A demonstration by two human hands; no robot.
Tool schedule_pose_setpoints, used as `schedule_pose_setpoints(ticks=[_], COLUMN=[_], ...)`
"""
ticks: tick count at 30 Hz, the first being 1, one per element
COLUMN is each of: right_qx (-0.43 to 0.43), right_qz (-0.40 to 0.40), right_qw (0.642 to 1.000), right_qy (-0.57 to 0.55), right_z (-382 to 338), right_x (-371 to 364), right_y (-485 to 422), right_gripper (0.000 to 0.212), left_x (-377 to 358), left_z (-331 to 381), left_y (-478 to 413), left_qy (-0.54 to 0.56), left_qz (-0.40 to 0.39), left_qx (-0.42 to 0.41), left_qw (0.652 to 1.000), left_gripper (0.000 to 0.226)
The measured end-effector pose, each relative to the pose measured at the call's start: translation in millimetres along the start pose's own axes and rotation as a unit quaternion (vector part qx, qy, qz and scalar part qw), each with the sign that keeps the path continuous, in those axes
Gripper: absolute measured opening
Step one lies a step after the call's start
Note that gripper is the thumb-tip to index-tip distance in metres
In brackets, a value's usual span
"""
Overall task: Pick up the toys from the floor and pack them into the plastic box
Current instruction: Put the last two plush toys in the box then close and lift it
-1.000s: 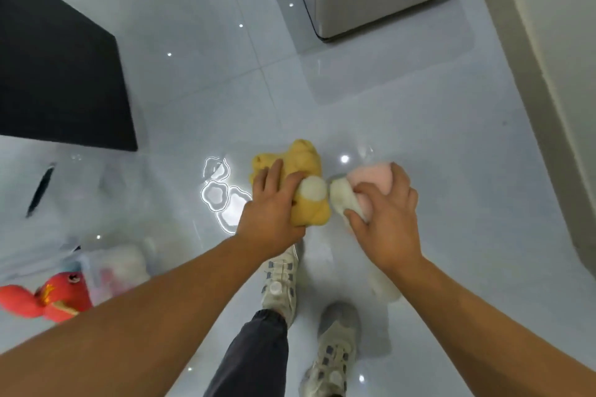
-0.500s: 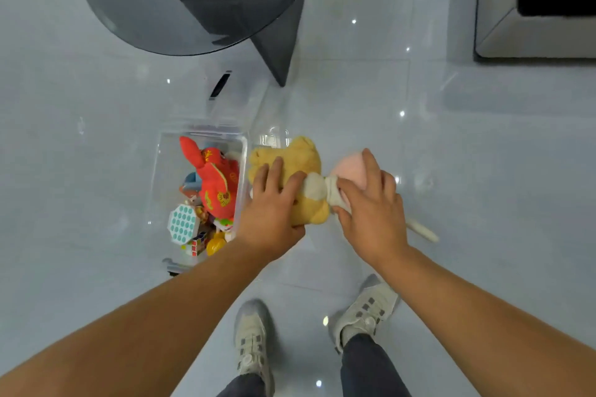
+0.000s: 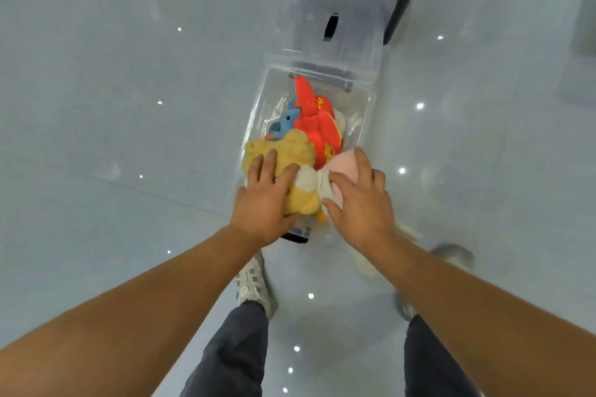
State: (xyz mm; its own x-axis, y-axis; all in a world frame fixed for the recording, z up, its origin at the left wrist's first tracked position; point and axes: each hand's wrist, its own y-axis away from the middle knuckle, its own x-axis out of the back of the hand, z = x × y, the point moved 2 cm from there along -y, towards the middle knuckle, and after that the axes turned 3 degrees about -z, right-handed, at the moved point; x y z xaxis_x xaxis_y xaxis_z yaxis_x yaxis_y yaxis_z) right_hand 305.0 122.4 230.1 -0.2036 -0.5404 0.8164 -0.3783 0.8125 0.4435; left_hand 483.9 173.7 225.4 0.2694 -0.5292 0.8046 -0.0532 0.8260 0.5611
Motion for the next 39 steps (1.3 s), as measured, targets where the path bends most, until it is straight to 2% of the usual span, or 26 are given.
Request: schedule_pose_setpoints(ticks=[5, 8, 11, 13, 15, 17, 20, 24, 29, 32, 34, 37, 39], right_qx=[-0.066, -0.143, -0.247, -0.288, -0.301, -0.32, -0.346, -0.39, -0.379, -0.358, -0.334, -0.364, -0.39], right_qz=[-0.001, 0.008, 0.043, 0.047, 0.001, -0.065, -0.098, -0.161, -0.098, -0.134, -0.174, -0.214, -0.199], right_qw=[0.997, 0.984, 0.947, 0.916, 0.903, 0.898, 0.884, 0.862, 0.89, 0.903, 0.908, 0.882, 0.874], right_qy=[-0.051, -0.111, -0.201, -0.277, -0.306, -0.296, -0.298, -0.281, -0.233, -0.197, -0.181, -0.21, -0.21], right_z=[-38.6, -42.3, -41.1, -41.1, -43.1, -44.3, -36.8, -22.8, -17.4, -10.4, -7.0, -5.9, -7.7], right_x=[-48.8, -63.4, -71.0, -75.4, -80.2, -82.7, -84.8, -97.2, -102.7, -112.6, -114.2, -90.3, -59.2], right_y=[-9.1, -14.2, -24.6, -33.2, -40.8, -45.7, -53.3, -59.8, -79.5, -89.9, -95.9, -105.3, -118.6], right_gripper=[0.04, 0.044, 0.056, 0.069, 0.081, 0.083, 0.072, 0.074, 0.067, 0.041, 0.033, 0.036, 0.033], left_x=[-18.8, -21.9, -17.6, -15.3, -15.0, -14.0, -10.9, -17.2, -25.8, -33.4, -39.8, -29.9, -5.8], left_z=[-60.7, -73.2, -68.9, -58.3, -48.4, -40.7, -31.0, -25.2, -21.7, -21.6, -23.5, -21.1, -15.3], left_y=[-10.9, -27.8, -52.7, -73.0, -95.4, -113.9, -135.0, -154.1, -175.1, -190.2, -198.1, -210.0, -221.4], left_qy=[0.009, 0.029, 0.084, 0.126, 0.142, 0.121, 0.054, 0.021, 0.006, -0.022, -0.054, -0.104, -0.143], left_qz=[-0.02, -0.02, 0.006, -0.001, -0.048, -0.098, -0.118, -0.136, -0.109, -0.089, -0.111, -0.187, -0.241], left_qx=[-0.046, -0.072, -0.059, -0.033, -0.002, 0.018, 0.017, 0.023, 0.03, 0.03, 0.03, 0.026, 0.007], left_qw=[0.999, 0.997, 0.995, 0.992, 0.989, 0.988, 0.991, 0.99, 0.994, 0.995, 0.992, 0.977, 0.96], left_gripper=[0.092, 0.089, 0.088, 0.091, 0.091, 0.084, 0.078, 0.077, 0.063, 0.057, 0.058, 0.061, 0.059])
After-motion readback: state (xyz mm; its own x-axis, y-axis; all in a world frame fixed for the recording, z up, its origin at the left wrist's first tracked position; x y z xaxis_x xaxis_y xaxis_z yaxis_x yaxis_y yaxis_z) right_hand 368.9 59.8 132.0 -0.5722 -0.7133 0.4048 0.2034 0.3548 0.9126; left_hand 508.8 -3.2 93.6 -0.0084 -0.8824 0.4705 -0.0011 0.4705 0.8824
